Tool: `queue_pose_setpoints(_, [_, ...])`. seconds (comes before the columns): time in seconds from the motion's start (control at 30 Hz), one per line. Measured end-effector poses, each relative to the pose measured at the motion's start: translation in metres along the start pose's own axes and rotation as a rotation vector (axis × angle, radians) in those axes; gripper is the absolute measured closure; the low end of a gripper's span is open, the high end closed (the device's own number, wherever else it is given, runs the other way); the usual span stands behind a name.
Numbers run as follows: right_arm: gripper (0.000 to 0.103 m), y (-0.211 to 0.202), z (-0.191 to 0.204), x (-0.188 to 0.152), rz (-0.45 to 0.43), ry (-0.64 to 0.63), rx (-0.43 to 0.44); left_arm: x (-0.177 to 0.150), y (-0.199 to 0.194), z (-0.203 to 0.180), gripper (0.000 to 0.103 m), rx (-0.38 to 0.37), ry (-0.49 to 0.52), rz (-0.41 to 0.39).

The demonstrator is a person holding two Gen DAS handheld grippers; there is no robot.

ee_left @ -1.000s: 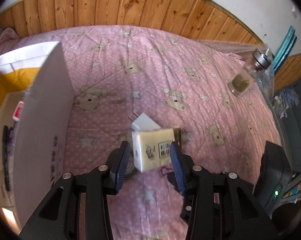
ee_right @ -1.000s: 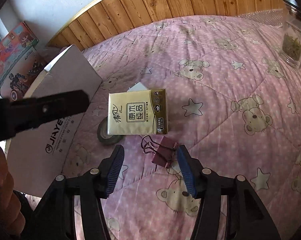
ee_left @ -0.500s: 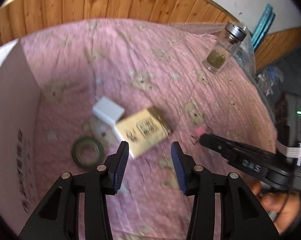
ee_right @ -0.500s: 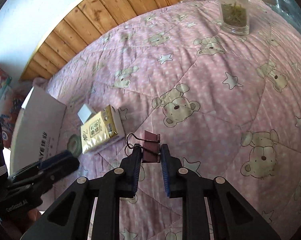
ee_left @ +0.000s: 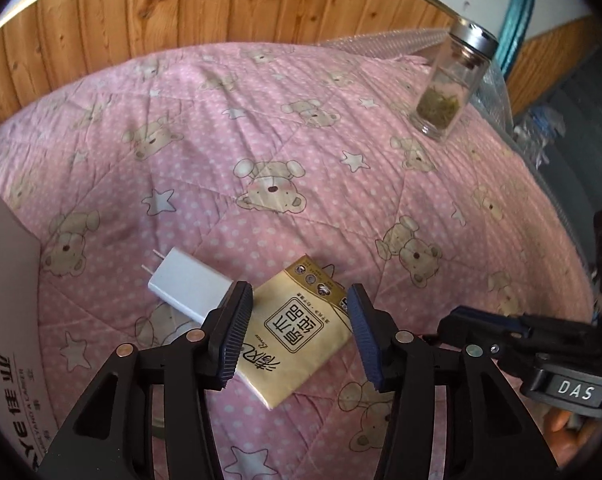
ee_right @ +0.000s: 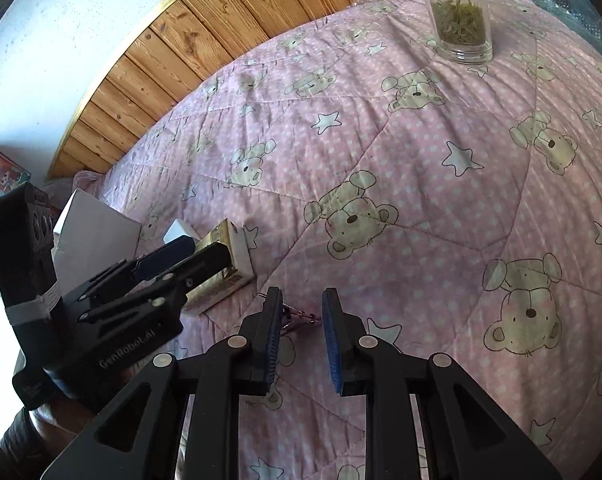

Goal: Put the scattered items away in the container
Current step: 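Grasp tissue pack with left tool while right tool grasps pink binder clips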

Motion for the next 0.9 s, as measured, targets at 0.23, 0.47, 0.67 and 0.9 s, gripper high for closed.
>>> queue_pose_setpoints(0.23, [0.066, 0.002, 0.001, -0.001, 0.002, -0.001, -0.005, -0.006, 0.0, -0.002, 0.051, -0.017, -0.013, 0.051])
queue_pose_setpoints(0.47, [0.066, -0.012, -0.021, 0.008, -0.066, 0.063, -0.062, -0.007, -0.006, -0.001, 0.051, 0.08, 0.063, -0.012])
queue_pose_setpoints(0.67, [0.059, -0.019, -0.012, -0.004, -0.039, 0.055, 0.003, -0.015, 0.002, -0.004, 0.05, -0.023, 0.036, 0.067])
queue_pose_setpoints(0.9, [0.059, 0.004, 0.003, -0.016, 0.03, 0.044, 0.1, -0.028, -0.004, -0.013, 0.049, -0.035, 0.04, 0.073])
Point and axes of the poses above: each gripper's, at about its wrist camera, not at the fingertips, and y roughly the way its jaws point, z to its left, x to its top, the point moved 5 cm from there along y, roughly the way its jaws point, and after that the axes turned 6 degrees about x, right-handed, at the moved point
